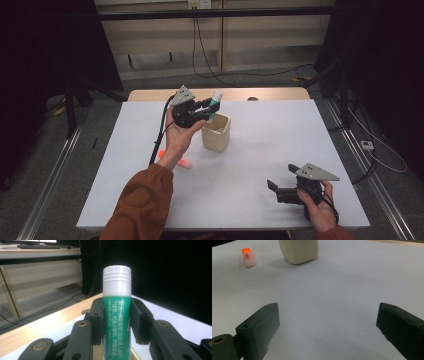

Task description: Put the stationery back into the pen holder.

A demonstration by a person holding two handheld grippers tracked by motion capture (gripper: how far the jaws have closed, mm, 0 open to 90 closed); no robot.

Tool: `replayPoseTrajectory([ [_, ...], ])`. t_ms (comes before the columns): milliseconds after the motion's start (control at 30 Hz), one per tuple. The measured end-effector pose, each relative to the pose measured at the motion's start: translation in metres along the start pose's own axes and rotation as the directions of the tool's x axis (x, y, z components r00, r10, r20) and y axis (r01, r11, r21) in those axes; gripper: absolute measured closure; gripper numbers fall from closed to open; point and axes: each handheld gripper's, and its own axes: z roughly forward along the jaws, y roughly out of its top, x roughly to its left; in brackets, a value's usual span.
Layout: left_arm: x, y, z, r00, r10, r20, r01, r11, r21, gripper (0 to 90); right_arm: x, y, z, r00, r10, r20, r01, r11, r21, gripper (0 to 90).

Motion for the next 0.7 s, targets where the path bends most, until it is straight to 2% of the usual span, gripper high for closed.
replayPoseTrajectory([
  [167,0.001,-0.006,0.007,1.0,-0.005,0.002,0.005,0.9999,0.01,66.1,0.0,0.0,0.0,1.0,0.003,0.001,-0.003,1.0,0.001,4.6],
  [233,0.002,-0.007,0.009,1.0,0.005,0.003,-0.006,0.9998,0.018,66.1,0.0,0.0,0.0,1.0,0.002,-0.001,-0.002,1.0,0.0,4.7],
  [367,0.005,-0.012,0.012,0.9999,-0.005,0.011,0.005,0.9995,0.03,66.1,0.0,0.0,0.0,1.0,0.005,-0.001,-0.005,1.0,0.002,4.9],
  [433,0.005,-0.015,0.014,0.9999,0.009,0.008,-0.009,0.9991,0.041,66.1,0.0,0.0,0.0,1.0,0.003,-0.005,-0.003,1.0,0.003,4.8],
  [700,0.007,-0.022,0.022,1.0,0.006,0.008,-0.007,0.9984,0.056,66.0,0.0,-0.001,0.0,1.0,-0.001,-0.004,0.001,1.0,0.002,4.8],
])
